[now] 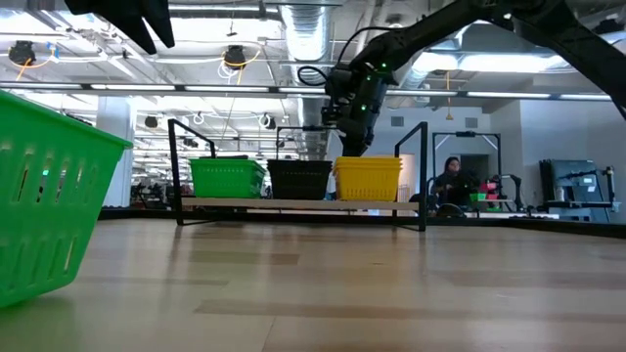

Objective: Stack baskets on shelf by color
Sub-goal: Adjust the stacked yellow baskets on the shelf, then stack the green basket on top of the green basket on the shelf

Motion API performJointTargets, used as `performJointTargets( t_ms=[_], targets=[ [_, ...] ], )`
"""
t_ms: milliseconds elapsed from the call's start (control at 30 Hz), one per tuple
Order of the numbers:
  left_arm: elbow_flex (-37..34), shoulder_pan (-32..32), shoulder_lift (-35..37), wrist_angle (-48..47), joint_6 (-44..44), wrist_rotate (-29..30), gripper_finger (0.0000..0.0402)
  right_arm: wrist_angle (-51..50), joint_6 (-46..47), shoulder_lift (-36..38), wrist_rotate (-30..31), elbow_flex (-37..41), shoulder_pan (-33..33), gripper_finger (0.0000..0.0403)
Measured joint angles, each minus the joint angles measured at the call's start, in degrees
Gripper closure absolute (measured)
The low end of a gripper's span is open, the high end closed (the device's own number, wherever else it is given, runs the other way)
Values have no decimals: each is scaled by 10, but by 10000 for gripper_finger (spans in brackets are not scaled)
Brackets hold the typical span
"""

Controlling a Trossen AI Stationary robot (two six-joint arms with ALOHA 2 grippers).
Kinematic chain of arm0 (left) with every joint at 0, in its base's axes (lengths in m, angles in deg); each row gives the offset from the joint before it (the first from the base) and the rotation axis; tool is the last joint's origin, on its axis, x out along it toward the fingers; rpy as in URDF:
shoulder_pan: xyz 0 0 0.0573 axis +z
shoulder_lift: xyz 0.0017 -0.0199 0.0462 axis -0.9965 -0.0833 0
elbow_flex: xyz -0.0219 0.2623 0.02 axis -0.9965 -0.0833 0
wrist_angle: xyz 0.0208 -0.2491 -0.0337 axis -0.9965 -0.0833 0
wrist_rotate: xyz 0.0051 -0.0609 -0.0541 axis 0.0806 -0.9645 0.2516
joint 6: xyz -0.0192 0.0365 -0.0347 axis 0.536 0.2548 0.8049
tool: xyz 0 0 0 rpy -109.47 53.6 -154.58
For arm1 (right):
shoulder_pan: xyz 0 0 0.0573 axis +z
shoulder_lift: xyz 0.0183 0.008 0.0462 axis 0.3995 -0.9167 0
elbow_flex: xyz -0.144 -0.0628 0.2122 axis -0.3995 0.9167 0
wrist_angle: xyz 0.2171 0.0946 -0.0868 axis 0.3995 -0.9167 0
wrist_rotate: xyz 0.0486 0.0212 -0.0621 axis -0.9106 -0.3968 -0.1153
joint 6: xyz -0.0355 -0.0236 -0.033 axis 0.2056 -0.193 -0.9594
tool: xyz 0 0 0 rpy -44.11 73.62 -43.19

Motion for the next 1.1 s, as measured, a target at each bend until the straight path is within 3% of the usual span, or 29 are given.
performJointTargets(
  t_ms=[433,667,800,933,1100],
  targets=[
    [0,0,0,0,2,-4,233,-15,-4,4,28,-12,44,400],
    [0,0,0,0,0,-4,233,-43,-11,5,82,-77,102,400],
    [0,0,0,-3,-30,-6,233,-96,-14,5,152,-149,133,401],
    [-5,0,0,-14,-45,-44,233,-192,19,10,220,-231,154,401],
    [-65,-4,1,0,-45,-114,233,-226,102,97,256,-198,179,401]
  ],
)
